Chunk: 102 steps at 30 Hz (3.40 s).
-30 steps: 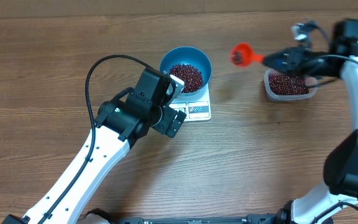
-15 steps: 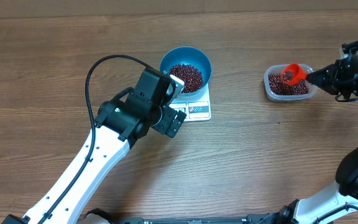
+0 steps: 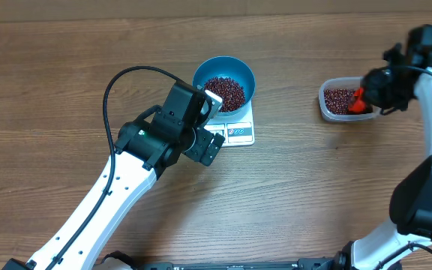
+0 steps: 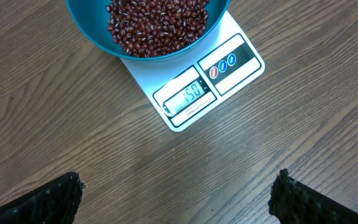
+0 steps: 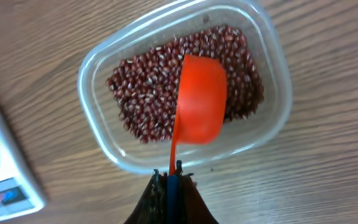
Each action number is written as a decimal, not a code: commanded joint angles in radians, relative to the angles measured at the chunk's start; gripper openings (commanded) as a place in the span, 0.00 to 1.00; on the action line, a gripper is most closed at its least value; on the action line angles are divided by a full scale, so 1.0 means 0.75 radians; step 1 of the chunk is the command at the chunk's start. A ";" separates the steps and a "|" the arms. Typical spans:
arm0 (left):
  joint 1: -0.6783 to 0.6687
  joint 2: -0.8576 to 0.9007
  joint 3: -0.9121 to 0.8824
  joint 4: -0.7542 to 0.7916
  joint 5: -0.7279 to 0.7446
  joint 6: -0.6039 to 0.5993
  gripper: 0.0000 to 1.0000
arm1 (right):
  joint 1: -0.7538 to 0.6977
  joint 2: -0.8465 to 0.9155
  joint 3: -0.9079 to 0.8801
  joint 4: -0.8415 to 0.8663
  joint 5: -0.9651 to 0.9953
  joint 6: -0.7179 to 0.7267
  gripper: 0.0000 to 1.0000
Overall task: Scoop item into bowl and weigh 150g on scale
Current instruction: 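Carry the red scoop right and dump leftover beans into the container, then move the scoop down beside the container and set it on the table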
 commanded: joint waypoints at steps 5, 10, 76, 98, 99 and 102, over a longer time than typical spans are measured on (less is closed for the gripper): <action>-0.001 -0.027 0.008 0.002 0.010 0.020 1.00 | 0.216 -0.009 0.035 0.024 0.549 0.091 0.03; -0.001 -0.027 0.008 0.002 0.010 0.020 1.00 | 0.317 -0.009 0.035 0.024 0.715 0.090 0.04; -0.001 -0.027 0.008 0.002 0.010 0.020 1.00 | 0.431 -0.097 -0.360 0.371 -0.238 0.843 0.30; -0.001 -0.027 0.008 0.002 0.010 0.020 0.99 | 0.431 -0.098 -0.450 0.080 0.208 0.811 0.77; -0.001 -0.027 0.008 0.002 0.010 0.020 1.00 | 0.431 -0.098 -0.446 0.071 0.222 0.811 0.80; -0.001 -0.027 0.008 0.002 0.010 0.020 1.00 | 0.431 -0.101 -0.434 0.047 0.269 0.790 0.91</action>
